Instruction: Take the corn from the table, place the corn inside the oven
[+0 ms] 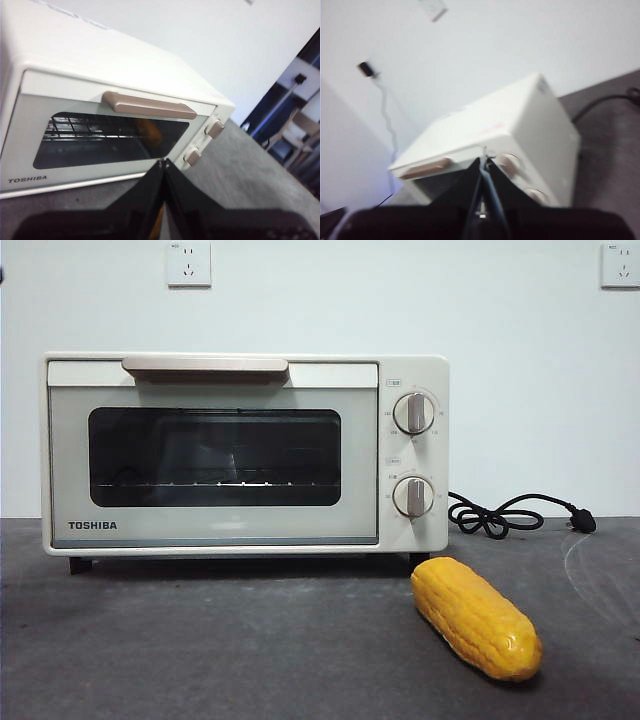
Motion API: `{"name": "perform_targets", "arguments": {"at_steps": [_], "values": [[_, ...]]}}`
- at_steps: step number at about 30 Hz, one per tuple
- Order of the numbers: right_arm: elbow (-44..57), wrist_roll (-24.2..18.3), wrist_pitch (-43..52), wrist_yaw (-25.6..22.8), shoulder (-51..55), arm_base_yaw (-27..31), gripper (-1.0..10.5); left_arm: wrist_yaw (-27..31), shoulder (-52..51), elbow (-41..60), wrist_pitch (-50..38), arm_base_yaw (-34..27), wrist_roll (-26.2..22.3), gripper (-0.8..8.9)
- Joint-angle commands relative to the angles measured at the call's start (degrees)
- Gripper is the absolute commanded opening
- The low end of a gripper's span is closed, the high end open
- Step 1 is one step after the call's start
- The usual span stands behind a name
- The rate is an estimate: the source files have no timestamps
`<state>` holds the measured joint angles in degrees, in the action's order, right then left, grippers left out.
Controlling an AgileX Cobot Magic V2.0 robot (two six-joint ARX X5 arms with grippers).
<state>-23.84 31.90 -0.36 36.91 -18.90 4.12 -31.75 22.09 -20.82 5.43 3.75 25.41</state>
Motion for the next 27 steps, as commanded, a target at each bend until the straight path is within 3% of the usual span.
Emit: {"name": "perform_targets", "arguments": {"at_steps": [1,6,10,16,20,24,27], "values": [[-5.9,-1.9,0.5,5.0,-4.8,0.0,-0.1,-0.3,5.4,-6.8,6.2,1.3,-4.6,-0.05],[-16.0,-1.8,-3.6,12.2,-13.4,-1.4,-0.1,-0.3,14.8,-19.2,21.0,5.0,-13.4,-0.06],[-24.8,-9.2,-16.9,10.6,-19.3,-6.0,-0.1,1.6,22.5,-29.6,32.9,9.0,-19.7,-0.05],[-32.0,-20.0,-34.4,-5.4,-26.9,-18.1,-0.1,8.7,29.7,-39.0,38.9,14.3,-21.6,-0.05],[-32.3,-21.2,-38.6,-16.4,-32.2,-27.3,0.1,11.3,31.5,-41.4,38.7,16.7,-21.6,-0.05],[-32.3,-20.9,-40.2,-24.5,-37.8,-35.3,2.1,12.0,32.4,-42.1,38.7,18.0,-21.6,-0.06],[-32.3,-19.7,-41.2,-27.8,-41.9,-39.4,3.6,12.3,32.5,-42.1,38.9,18.3,-21.6,-0.06]]}}
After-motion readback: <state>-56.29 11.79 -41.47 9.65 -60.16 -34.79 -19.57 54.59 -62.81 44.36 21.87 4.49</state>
